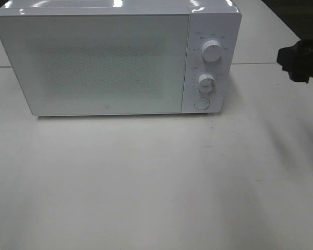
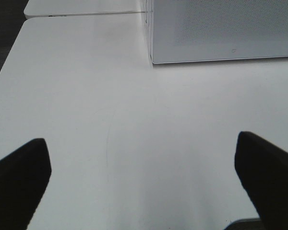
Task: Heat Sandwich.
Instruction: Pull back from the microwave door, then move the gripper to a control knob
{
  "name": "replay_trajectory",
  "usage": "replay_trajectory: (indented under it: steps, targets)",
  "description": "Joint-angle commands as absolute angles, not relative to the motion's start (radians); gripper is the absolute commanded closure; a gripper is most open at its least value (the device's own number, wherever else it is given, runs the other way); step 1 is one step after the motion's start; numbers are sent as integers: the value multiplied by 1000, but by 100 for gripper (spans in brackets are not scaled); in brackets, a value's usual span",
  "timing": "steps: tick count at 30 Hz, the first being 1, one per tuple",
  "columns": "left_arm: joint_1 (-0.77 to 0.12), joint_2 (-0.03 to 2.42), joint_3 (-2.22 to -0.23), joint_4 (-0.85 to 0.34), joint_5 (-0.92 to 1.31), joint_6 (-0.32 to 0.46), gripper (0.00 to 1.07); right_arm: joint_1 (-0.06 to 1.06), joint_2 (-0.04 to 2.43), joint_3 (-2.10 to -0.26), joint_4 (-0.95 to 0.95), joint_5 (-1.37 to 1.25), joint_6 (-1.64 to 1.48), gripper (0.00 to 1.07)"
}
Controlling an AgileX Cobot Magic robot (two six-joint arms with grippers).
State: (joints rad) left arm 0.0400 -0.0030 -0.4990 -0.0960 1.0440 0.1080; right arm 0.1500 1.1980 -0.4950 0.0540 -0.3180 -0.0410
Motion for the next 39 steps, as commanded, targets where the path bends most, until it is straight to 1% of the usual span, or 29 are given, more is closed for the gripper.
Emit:
replay_trajectory:
  steps: [1, 3, 4, 6, 8, 9, 10, 13, 15, 16, 19, 21, 23, 25, 28, 29, 32, 39]
  targets:
    - [41, -33, -498, -99, 1037, 104, 3, 179, 1231, -477, 96, -425, -97, 31]
    - [41, -33, -498, -99, 1037, 104, 3, 212, 1259, -456, 154, -508, -144, 31]
    - [41, -33, -498, -99, 1037, 104, 3, 245, 1283, -437, 212, -583, -184, 31]
    - [41, -33, -498, -99, 1037, 104, 3, 261, 1293, -428, 239, -614, -199, 31]
    - [41, -33, -498, -99, 1037, 104, 3, 304, 1315, -406, 305, -684, -232, 31]
    - [41, -33, -498, -99, 1037, 104, 3, 346, 1339, -389, 373, -745, -250, 31]
    - [41, -33, -498, -99, 1037, 104, 3, 346, 1339, -389, 373, -745, -250, 31]
    - [41, -33, -498, -99, 1037, 104, 3, 427, 1390, -370, 461, -854, -280, 31]
    - [41, -33, -498, -99, 1037, 104, 3, 464, 1420, -368, 489, -897, -280, 31]
    - [41, -33, -498, -99, 1037, 104, 3, 464, 1420, -368, 489, -897, -280, 31]
    - [41, -33, -498, -99, 1037, 104, 3, 543, 1481, -368, 526, -984, -280, 31]
    - [41, -33, -498, -99, 1037, 104, 3, 559, 1494, -368, 538, -1004, -280, 31]
    - [41, -33, -498, -99, 1037, 104, 3, 616, 1541, -368, 601, -1053, -280, 31]
    - [41, -33, -498, -99, 1037, 104, 3, 635, 1557, -368, 627, -1069, -280, 31]
    - [41, -33, -498, -99, 1037, 104, 3, 700, 1612, -369, 690, -1129, -280, 31]
    - [41, -33, -498, -99, 1037, 104, 3, 700, 1612, -369, 690, -1129, -280, 31]
    - [41, -33, -498, -99, 1037, 104, 3, 745, 1666, -379, 714, -1162, -279, 31]
    - [41, -33, -498, -99, 1037, 104, 3, 783, 1730, -411, 746, -1192, -276, 31]
